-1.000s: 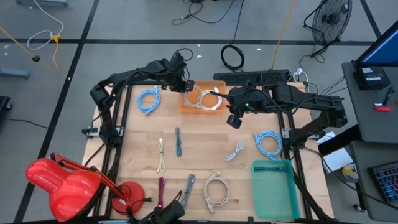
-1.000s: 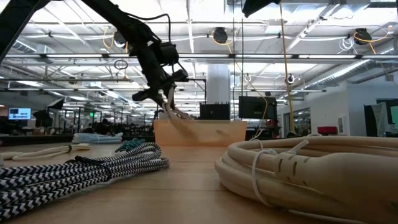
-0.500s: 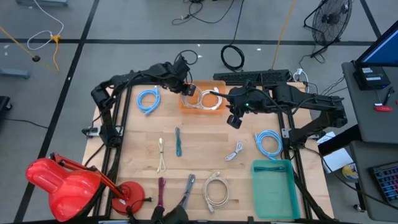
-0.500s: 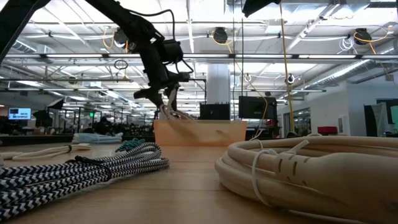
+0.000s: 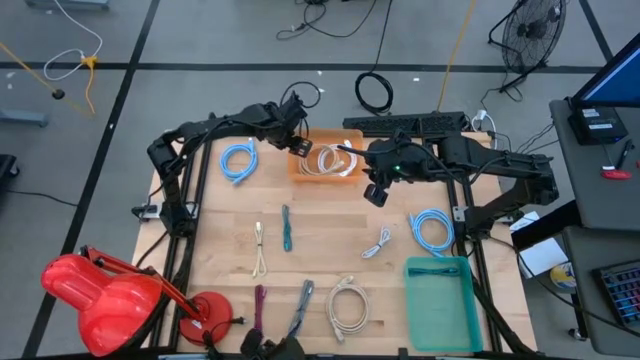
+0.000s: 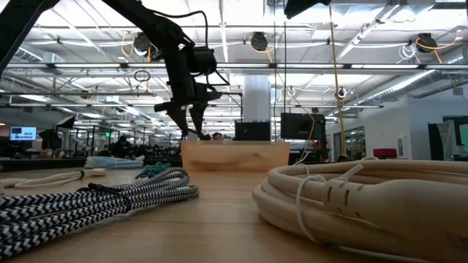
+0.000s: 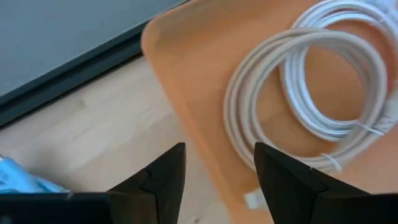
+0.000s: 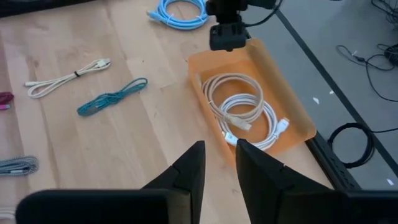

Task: Pick & Place USB Port
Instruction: Put the large top brown charger cable into the orange bin

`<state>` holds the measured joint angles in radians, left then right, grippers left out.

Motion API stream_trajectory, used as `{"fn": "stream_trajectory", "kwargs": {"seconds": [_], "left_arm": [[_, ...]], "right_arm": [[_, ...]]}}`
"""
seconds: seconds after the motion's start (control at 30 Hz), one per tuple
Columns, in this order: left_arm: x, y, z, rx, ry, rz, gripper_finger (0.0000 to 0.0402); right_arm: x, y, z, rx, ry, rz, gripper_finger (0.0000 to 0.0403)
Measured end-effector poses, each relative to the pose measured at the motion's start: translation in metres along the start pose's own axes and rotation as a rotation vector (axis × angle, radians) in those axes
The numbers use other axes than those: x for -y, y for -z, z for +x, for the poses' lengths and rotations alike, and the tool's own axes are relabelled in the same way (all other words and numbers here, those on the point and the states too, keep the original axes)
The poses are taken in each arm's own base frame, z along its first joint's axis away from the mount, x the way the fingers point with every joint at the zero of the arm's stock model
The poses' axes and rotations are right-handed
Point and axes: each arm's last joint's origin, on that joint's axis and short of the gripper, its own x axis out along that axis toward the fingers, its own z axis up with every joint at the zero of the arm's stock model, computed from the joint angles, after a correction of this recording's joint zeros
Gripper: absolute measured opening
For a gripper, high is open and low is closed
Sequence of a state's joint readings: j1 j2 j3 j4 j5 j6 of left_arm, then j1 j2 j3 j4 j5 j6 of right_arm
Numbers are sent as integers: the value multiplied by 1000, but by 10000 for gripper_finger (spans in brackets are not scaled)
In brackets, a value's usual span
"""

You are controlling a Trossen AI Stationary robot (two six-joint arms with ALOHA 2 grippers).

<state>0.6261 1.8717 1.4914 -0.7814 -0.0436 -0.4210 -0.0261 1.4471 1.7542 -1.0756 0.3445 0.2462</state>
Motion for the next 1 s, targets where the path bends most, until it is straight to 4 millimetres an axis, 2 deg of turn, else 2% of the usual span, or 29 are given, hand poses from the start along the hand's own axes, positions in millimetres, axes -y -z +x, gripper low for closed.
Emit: {"fn": "stream_trajectory", "kwargs": {"seconds": [0.1,0.2,0.3,0.43,0.67,0.83,1.0], "left_arm": [[10,-10,-10,56,66,39,190],[20,-17,-18,123,110,65,160],[28,-22,-19,141,160,57,103],[33,-17,6,24,198,51,15],[48,2,47,-123,174,84,3],[53,3,49,-78,108,128,2],[51,2,49,-64,86,152,2]], "right_arm": [[0,-1,0,6,-6,2,79],[0,-1,0,10,-6,4,75],[-3,0,7,27,-10,11,67],[-3,6,18,-7,6,52,50],[8,26,49,-107,84,99,3],[10,33,56,-148,61,125,5],[9,32,58,-122,63,117,2]]}}
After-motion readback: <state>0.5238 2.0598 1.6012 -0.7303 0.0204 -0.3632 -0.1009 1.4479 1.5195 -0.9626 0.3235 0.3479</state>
